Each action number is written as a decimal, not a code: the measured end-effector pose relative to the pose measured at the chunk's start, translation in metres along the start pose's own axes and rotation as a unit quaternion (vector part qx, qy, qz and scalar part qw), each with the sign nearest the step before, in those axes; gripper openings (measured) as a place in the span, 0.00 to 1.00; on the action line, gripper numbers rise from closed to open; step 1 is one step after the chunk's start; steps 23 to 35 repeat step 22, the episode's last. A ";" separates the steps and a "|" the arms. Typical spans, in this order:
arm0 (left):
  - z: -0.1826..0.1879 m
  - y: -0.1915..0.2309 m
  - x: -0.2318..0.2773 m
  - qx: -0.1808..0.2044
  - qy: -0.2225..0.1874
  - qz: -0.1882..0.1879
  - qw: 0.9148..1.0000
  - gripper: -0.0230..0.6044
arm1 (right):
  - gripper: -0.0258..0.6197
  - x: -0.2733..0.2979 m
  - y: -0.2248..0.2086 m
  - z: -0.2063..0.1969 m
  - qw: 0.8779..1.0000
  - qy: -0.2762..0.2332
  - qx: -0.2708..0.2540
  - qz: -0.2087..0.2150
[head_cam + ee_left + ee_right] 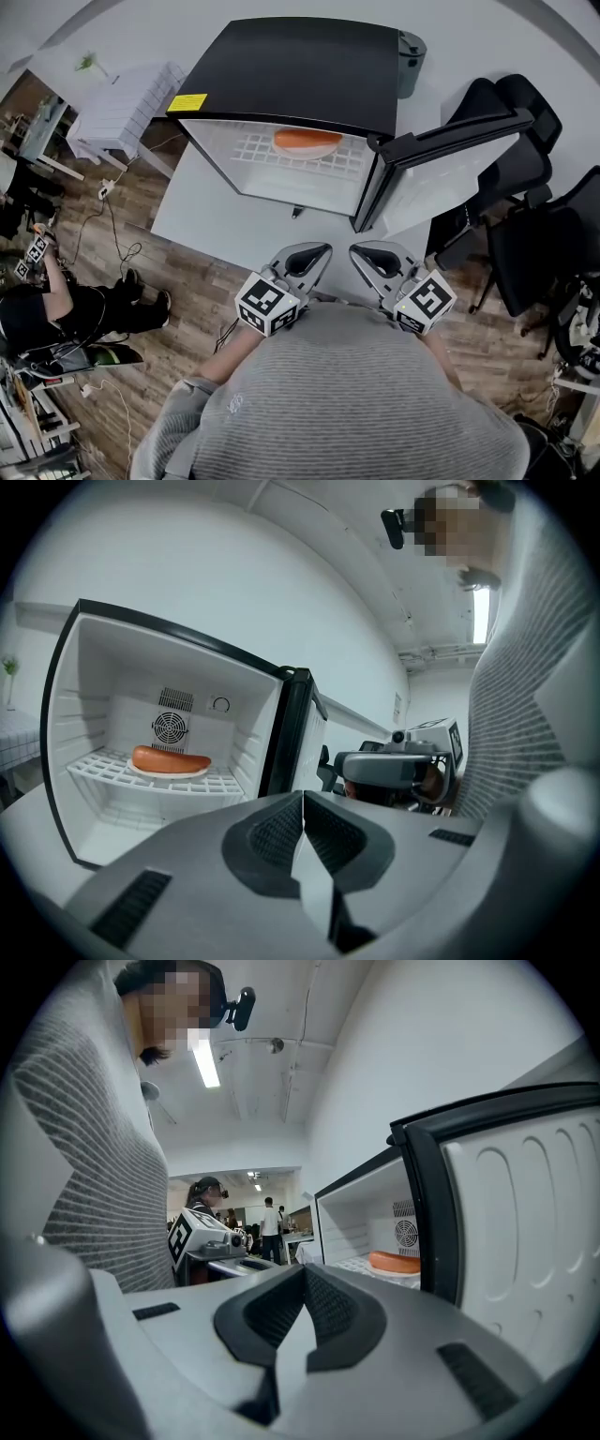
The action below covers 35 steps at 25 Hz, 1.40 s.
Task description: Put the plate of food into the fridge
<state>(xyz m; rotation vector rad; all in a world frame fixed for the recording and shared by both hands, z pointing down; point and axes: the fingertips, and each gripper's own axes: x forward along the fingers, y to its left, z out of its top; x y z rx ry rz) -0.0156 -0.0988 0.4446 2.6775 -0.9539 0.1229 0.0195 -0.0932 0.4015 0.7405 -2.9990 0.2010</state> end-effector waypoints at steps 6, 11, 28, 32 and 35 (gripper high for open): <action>-0.001 0.001 0.001 0.003 0.004 0.002 1.000 0.06 | 0.06 -0.001 0.000 -0.003 1.000 0.003 0.002 0.001; -0.004 -0.002 0.005 -0.003 0.010 -0.008 1.000 0.06 | 0.06 -0.003 0.001 -0.005 1.000 0.005 -0.003 0.000; -0.012 -0.007 0.016 -0.008 0.031 -0.030 0.999 0.06 | 0.06 -0.009 -0.004 -0.009 1.000 0.010 -0.003 -0.009; -0.012 -0.007 0.016 -0.008 0.031 -0.030 0.999 0.06 | 0.06 -0.009 -0.004 -0.009 1.000 0.010 -0.003 -0.009; -0.012 -0.007 0.016 -0.008 0.031 -0.030 0.999 0.06 | 0.06 -0.009 -0.004 -0.009 1.000 0.010 -0.003 -0.009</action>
